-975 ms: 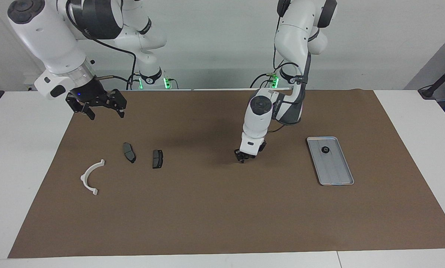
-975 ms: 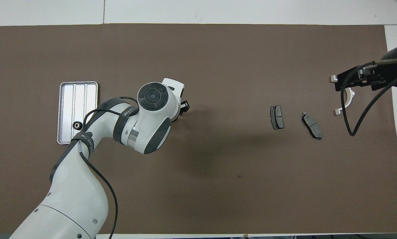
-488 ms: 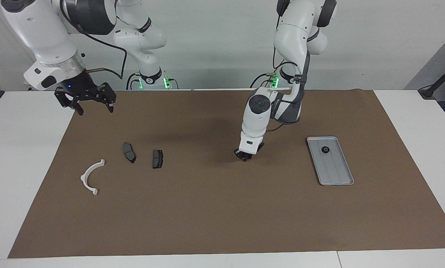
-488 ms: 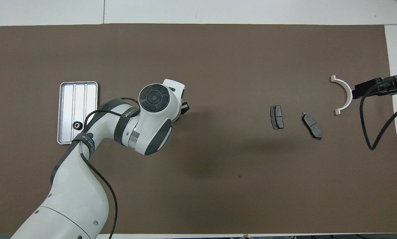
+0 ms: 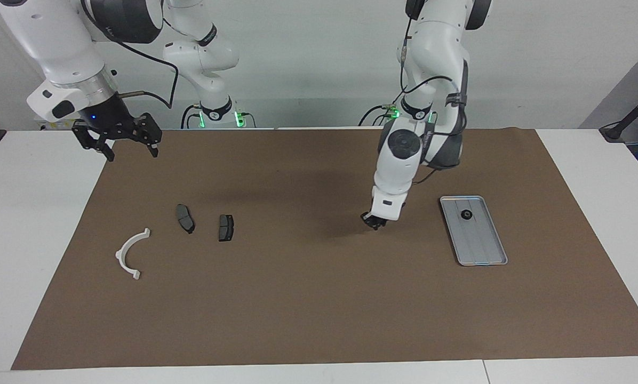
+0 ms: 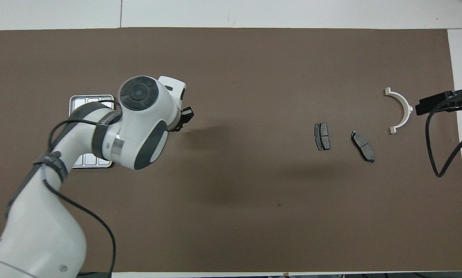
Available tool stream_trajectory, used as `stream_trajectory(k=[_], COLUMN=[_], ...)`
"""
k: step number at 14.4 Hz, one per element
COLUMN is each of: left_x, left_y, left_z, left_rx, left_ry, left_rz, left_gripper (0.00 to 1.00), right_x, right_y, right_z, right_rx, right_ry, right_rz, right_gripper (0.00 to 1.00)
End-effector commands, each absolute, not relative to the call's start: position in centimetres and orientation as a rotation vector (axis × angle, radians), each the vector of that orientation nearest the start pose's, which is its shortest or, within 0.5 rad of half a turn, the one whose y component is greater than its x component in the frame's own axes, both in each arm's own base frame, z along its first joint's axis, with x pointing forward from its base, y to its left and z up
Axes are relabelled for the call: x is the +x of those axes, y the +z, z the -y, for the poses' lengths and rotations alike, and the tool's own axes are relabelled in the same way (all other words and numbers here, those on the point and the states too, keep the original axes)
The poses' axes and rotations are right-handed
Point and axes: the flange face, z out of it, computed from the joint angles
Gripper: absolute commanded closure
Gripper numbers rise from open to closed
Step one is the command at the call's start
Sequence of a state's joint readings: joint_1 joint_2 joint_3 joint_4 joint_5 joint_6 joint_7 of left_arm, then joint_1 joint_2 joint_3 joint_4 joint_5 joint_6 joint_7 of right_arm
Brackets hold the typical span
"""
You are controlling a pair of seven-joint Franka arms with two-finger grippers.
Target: Pick bearing gear from pile to tray
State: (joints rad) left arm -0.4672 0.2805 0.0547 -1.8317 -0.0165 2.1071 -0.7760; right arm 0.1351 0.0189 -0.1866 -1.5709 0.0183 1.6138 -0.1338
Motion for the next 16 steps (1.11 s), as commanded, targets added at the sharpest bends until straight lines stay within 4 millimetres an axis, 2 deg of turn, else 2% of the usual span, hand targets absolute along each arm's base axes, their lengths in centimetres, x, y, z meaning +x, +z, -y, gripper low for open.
stream_trajectory(k=[1, 2, 6, 8, 9, 11, 13, 16], left_x=[56.3, 56.5, 57.7, 58.0, 58.4, 59.0, 59.5, 59.7], left_y=[41.9, 41.6, 39.3, 37.4, 36.2, 34.7, 32.8, 31.9], left_z=[18.6, 16.8, 5.1, 1.4, 0.3, 0.1, 0.1, -0.8], left_rx=[-3.091, -3.096, -3.141, -3.144, -3.142, -3.139, -3.138, -3.135], left_ry=[0.063, 0.073, -0.027, -0.084, -0.082, -0.116, -0.123, -0.126], left_rz=[0.468, 0.430, 0.241, 0.169, 0.159, 0.164, 0.180, 0.189], left_gripper=[1.00, 1.00, 1.00, 1.00, 1.00, 1.00, 1.00, 1.00], right_x=[55.9, 55.8, 55.7, 55.7, 55.7, 55.8, 55.8, 56.0], right_y=[61.7, 61.7, 62.0, 62.0, 61.9, 61.8, 61.8, 61.7], right_z=[2.9, 2.9, 2.8, 2.8, 2.8, 2.8, 2.6, 2.5], right_rx=[-3.131, -3.131, -3.122, -3.122, -3.119, -3.117, -3.123, -3.123], right_ry=[-0.040, -0.042, -0.050, -0.050, -0.046, -0.046, -0.047, -0.052], right_rz=[0.156, 0.156, 0.129, 0.128, 0.126, 0.123, 0.047, 0.039], right_gripper=[0.00, 0.00, 0.00, 0.00, 0.00, 0.00, 0.00, 0.00])
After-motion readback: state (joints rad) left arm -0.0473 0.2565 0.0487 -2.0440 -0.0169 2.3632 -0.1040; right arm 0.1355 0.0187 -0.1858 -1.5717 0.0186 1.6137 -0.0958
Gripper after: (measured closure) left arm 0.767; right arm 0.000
